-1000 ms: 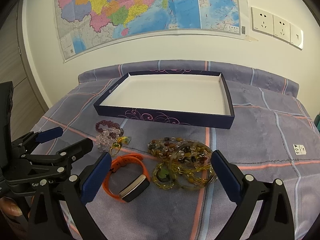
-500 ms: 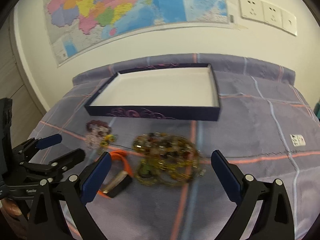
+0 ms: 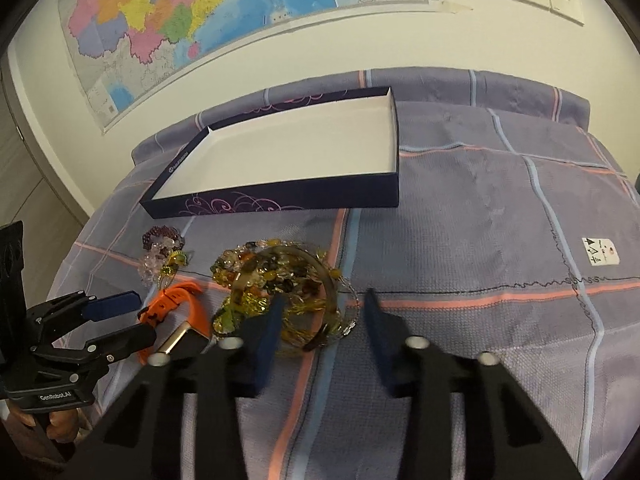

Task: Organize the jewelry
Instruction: 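Grasp the orange watch band with the left tool while the right tool grasps the tortoiseshell bangle, then release the watch band into the tray with the left tool while the right tool drops the bangle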

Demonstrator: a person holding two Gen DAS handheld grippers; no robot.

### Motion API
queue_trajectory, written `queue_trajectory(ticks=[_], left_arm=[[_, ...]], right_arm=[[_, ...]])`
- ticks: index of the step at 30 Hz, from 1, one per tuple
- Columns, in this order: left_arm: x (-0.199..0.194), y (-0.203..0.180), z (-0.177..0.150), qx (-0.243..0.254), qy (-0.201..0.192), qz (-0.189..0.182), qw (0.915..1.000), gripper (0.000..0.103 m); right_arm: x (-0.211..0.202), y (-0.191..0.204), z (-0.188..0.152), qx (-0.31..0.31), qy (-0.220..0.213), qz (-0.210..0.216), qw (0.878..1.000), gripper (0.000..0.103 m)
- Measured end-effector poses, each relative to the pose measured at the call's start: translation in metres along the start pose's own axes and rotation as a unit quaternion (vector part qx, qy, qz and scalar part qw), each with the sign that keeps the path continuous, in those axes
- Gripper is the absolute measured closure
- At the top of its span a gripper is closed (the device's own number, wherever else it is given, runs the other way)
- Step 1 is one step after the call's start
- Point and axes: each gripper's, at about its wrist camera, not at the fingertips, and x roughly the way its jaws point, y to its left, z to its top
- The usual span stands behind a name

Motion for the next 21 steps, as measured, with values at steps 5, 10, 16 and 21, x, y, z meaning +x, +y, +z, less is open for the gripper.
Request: queue_trajectory(ticks=[5, 10, 16, 21], left_arm=[[0.007, 0.001, 0.001, 0.001, 0.018, -0.017, 0.9997, 0.061], [0.011, 0.003, 0.006, 0.006, 0.03, -0.015, 0.9994, 0.089], [0.01, 0.0, 0.008, 0.025, 0.031, -0.006, 0.9992, 0.092], [0.001, 0.007, 0.017, 0.02, 0.019, -0.029, 0.9992, 0.093]], right_arm=[[0.003, -0.001, 0.002, -0.003, 0.005, 0.001, 1.0, 0.095], [-0.002, -0.004, 0.006, -0.001, 0.0, 0.008, 1.0, 0.097], [-0.012, -0.005, 0.012, 0.005, -0.008, 0.026, 1.0, 0.097], [-0.02, -0.004, 0.019, 0.009, -0.016, 0.043, 0.999, 0.097]])
